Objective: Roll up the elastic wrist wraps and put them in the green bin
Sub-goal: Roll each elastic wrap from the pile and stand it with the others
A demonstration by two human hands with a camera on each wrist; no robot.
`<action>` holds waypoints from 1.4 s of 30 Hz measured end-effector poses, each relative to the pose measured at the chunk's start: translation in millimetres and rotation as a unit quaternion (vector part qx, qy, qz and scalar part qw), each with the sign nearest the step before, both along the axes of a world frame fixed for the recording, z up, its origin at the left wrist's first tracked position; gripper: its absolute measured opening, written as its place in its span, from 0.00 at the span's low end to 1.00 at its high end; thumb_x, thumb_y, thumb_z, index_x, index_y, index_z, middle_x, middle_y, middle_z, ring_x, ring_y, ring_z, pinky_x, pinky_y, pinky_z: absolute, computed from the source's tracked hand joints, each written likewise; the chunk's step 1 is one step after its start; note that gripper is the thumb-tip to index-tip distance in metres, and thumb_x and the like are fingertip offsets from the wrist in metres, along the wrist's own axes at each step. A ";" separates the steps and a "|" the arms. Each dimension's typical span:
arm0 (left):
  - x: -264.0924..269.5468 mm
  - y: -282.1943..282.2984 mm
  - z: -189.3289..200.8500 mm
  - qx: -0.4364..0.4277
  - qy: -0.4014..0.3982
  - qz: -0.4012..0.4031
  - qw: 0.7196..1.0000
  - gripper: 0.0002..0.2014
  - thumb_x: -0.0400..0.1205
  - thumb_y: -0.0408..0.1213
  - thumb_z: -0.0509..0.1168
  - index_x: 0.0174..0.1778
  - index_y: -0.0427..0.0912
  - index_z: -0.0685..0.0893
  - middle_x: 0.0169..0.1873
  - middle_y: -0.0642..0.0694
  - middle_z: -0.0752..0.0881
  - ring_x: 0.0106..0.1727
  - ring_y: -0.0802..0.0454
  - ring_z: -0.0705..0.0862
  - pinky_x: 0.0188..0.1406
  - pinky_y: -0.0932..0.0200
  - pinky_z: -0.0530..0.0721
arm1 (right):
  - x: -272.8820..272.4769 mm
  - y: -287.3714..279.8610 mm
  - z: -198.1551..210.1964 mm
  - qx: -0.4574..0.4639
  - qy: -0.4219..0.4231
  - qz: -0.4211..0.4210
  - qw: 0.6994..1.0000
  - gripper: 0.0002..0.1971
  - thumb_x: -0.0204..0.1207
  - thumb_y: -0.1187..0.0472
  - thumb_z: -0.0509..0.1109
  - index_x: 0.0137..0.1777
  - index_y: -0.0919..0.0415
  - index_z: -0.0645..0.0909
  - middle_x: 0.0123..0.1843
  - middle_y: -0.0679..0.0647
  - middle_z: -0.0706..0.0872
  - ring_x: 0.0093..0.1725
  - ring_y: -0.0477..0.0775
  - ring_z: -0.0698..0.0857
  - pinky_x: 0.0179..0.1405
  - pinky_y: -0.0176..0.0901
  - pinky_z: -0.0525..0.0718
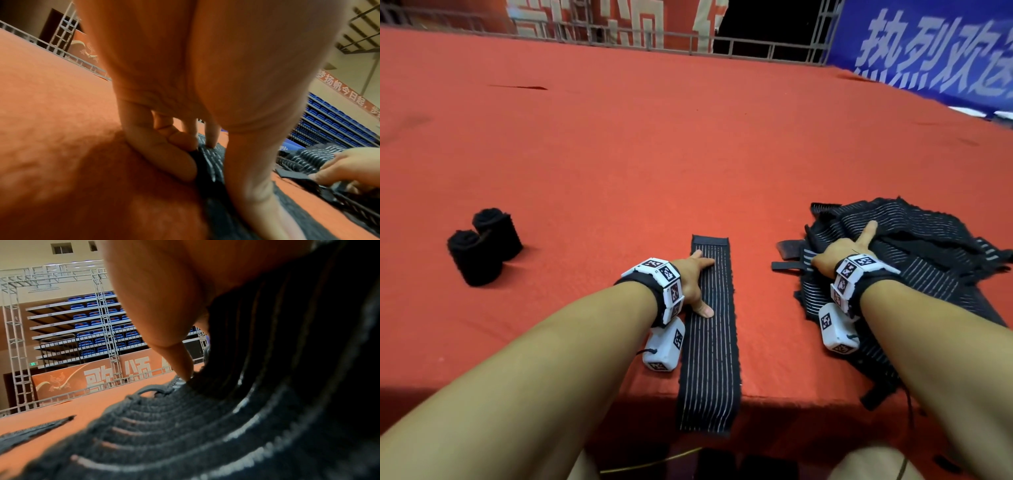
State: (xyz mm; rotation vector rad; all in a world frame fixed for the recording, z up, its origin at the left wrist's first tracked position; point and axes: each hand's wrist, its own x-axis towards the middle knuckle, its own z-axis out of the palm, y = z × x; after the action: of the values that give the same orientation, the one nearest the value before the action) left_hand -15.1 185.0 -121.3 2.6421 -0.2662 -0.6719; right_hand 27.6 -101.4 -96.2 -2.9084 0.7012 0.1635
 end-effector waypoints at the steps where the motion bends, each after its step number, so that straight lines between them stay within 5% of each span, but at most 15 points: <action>1: 0.1 0.5 -0.4 -0.001 -0.001 0.000 1.000 0.59 0.70 0.43 0.85 0.90 0.52 0.52 0.90 0.50 0.42 0.89 0.43 0.54 0.86 0.42 0.61 | 1.0 -0.9 -0.4 -0.006 -0.004 0.000 1.000 0.25 0.80 0.47 0.69 0.65 0.70 0.80 0.88 0.65 0.32 0.69 0.72 0.80 0.54 0.53 0.79; 4: 0.7 0.7 0.0 0.001 0.000 -0.004 1.000 0.59 0.70 0.43 0.84 0.90 0.52 0.51 0.90 0.50 0.42 0.89 0.42 0.54 0.86 0.41 0.62 | -1.5 -2.4 -1.2 0.010 -0.036 -0.005 0.999 0.42 0.82 0.44 0.69 0.80 0.79 0.61 0.87 0.62 0.42 0.71 0.72 0.78 0.63 0.57 0.79; 9: 0.5 0.3 -0.6 -0.005 0.000 -0.001 1.000 0.59 0.70 0.43 0.85 0.90 0.53 0.52 0.90 0.51 0.42 0.89 0.43 0.54 0.86 0.40 0.62 | -6.3 -2.1 3.8 0.069 -0.087 -0.001 0.994 0.46 0.80 0.40 0.70 0.81 0.79 0.60 0.87 0.59 0.45 0.66 0.72 0.82 0.65 0.57 0.79; 14: -0.2 0.6 0.5 -0.007 0.002 0.001 1.000 0.59 0.70 0.42 0.85 0.90 0.53 0.52 0.90 0.51 0.43 0.89 0.43 0.55 0.86 0.41 0.62 | -14.4 19.8 12.9 0.043 -0.233 0.055 0.970 0.31 0.80 0.49 0.71 0.74 0.71 0.72 0.85 0.53 0.60 0.67 0.72 0.78 0.61 0.59 0.79; 20: -4.2 1.4 1.7 -0.015 0.009 0.017 1.000 0.61 0.70 0.41 0.85 0.91 0.53 0.50 0.90 0.50 0.49 0.88 0.42 0.60 0.84 0.42 0.65 | -30.0 62.7 30.1 0.058 -0.354 0.242 0.902 0.21 0.79 0.54 0.72 0.68 0.65 0.82 0.75 0.50 0.76 0.66 0.64 0.79 0.66 0.51 0.76; 24: -9.5 1.8 1.7 -0.040 0.004 0.054 0.998 0.68 0.69 0.42 0.85 0.89 0.57 0.35 0.84 0.41 0.70 0.80 0.38 0.74 0.77 0.44 0.72 | -42.5 93.9 25.7 0.134 -0.355 0.339 0.861 0.19 0.75 0.58 0.77 0.64 0.65 0.86 0.70 0.51 0.82 0.67 0.56 0.82 0.71 0.44 0.73; 28: -11.9 4.5 -2.6 -0.062 -0.011 0.055 0.997 0.76 0.66 0.45 0.87 0.82 0.62 0.22 0.86 0.41 0.66 0.79 0.38 0.75 0.78 0.41 0.74 | -50.2 112.6 15.4 0.176 -0.341 0.369 0.846 0.15 0.74 0.60 0.78 0.60 0.64 0.89 0.65 0.47 0.86 0.63 0.52 0.84 0.66 0.34 0.71; 34: -14.9 8.0 -6.2 -0.066 -0.047 0.040 0.996 0.76 0.68 0.46 0.86 0.82 0.59 0.21 0.82 0.37 0.72 0.76 0.37 0.79 0.74 0.48 0.76 | -59.0 124.2 7.9 0.267 -0.298 0.355 0.845 0.02 0.71 0.61 0.82 0.40 0.55 0.91 0.47 0.44 0.89 0.48 0.47 0.87 0.57 0.43 0.83; 38: -19.2 6.7 1.1 -0.061 -0.056 0.016 0.996 0.67 0.68 0.44 0.86 0.88 0.62 0.39 0.81 0.42 0.74 0.76 0.38 0.78 0.73 0.48 0.77 | -62.2 123.5 6.8 0.303 -0.257 0.307 0.865 0.08 0.69 0.55 0.84 0.33 0.50 0.88 0.35 0.43 0.89 0.37 0.45 0.87 0.41 0.41 0.83; 42: -27.3 -0.5 4.9 -0.040 -0.099 0.012 0.994 0.48 0.71 0.47 0.83 0.85 0.58 0.64 0.73 0.47 0.83 0.72 0.42 0.82 0.65 0.55 0.79 | -65.6 119.1 7.4 0.317 -0.239 0.301 0.867 0.09 0.69 0.54 0.84 0.32 0.53 0.88 0.32 0.46 0.90 0.36 0.46 0.88 0.38 0.42 0.86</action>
State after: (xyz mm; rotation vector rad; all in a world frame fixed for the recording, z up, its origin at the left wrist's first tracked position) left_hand -42.4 184.5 -116.4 2.6324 -0.3116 -0.3820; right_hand -38.0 17.7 -88.9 -2.2657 -0.3119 -0.2233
